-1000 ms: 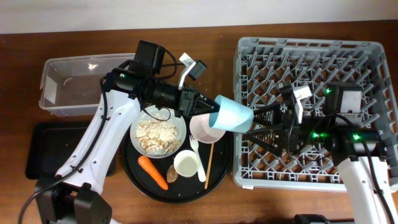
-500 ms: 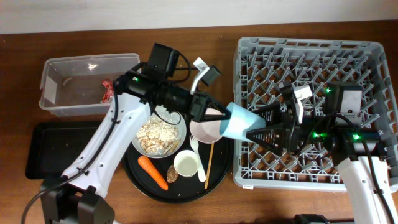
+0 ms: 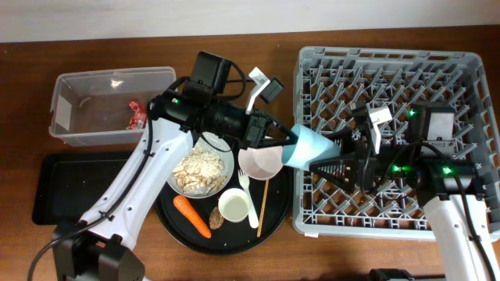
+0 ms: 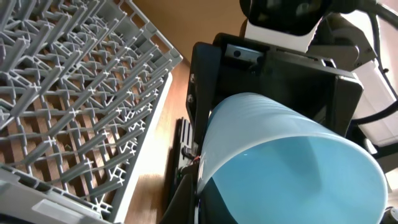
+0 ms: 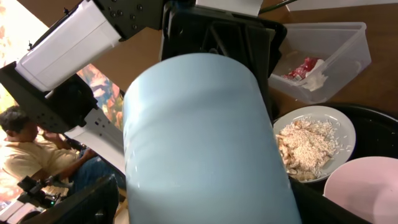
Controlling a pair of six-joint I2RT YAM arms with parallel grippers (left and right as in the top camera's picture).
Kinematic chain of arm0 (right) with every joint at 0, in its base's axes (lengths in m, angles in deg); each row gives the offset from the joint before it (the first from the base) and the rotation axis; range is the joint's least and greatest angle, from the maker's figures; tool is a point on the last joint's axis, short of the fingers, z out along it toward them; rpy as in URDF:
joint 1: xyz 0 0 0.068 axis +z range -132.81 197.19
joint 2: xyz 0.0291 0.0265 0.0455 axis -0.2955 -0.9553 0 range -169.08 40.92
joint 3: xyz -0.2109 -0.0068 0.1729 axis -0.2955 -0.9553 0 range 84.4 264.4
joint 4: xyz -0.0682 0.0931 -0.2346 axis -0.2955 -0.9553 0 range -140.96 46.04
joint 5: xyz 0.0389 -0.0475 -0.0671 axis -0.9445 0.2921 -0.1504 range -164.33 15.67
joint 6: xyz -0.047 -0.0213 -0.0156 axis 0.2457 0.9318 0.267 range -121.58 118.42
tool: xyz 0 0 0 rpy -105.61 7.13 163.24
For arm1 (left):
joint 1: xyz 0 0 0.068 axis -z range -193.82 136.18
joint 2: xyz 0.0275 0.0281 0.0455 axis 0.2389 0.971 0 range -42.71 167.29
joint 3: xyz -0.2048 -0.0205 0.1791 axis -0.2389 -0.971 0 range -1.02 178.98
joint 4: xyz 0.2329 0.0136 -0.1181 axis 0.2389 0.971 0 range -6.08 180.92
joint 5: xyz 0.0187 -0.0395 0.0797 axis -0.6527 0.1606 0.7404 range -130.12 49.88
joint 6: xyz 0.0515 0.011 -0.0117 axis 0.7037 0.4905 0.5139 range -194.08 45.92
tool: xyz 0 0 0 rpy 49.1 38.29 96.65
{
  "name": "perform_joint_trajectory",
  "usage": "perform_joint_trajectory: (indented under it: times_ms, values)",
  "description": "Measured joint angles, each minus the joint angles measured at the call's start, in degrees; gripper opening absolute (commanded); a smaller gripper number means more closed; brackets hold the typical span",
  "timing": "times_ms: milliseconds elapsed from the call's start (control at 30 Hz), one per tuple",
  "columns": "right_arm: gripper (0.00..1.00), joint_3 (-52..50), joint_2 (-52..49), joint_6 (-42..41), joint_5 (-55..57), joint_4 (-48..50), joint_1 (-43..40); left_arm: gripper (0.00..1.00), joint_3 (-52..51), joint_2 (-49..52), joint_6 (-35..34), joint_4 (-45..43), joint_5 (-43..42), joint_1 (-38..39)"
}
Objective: Sort waste into correct bins and load items into the dishwasher rack
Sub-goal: 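Hand the blue cup from the left gripper to the right gripper, then place the blue cup upside down on the rack's right side with right gripper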
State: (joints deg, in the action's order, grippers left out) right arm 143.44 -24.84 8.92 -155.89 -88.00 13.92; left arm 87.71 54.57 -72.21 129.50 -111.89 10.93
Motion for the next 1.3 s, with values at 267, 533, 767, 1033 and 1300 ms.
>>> perform_joint_trajectory:
  times_ms: [267, 533, 767, 1033, 1300]
  values:
    - [0.63, 0.0, -0.1, 0.1, 0.3, 0.0, 0.0, 0.01, 0.0, 0.0, -1.6, -0.2, -0.3, 0.0]
    - [0.56, 0.0, -0.1, -0.1, 1.0, -0.1, 0.0, 0.13, 0.0, 0.0, -1.8, 0.0, 0.8, 0.0]
    - [0.49, 0.0, -0.4, -0.3, 7.9, -0.5, 0.0, 0.16, 0.1, -0.3, -2.0, 4.7, 13.9, 0.2]
    - [0.39, 0.0, -0.5, -3.2, 19.3, -0.4, -0.2, 0.15, 0.0, -0.3, -1.9, 12.0, 36.2, -5.7]
    - [0.37, 4.5, -0.5, -6.2, 40.0, -11.6, -8.8, 0.15, 0.0, -0.3, -1.9, 18.3, 45.9, -16.2]
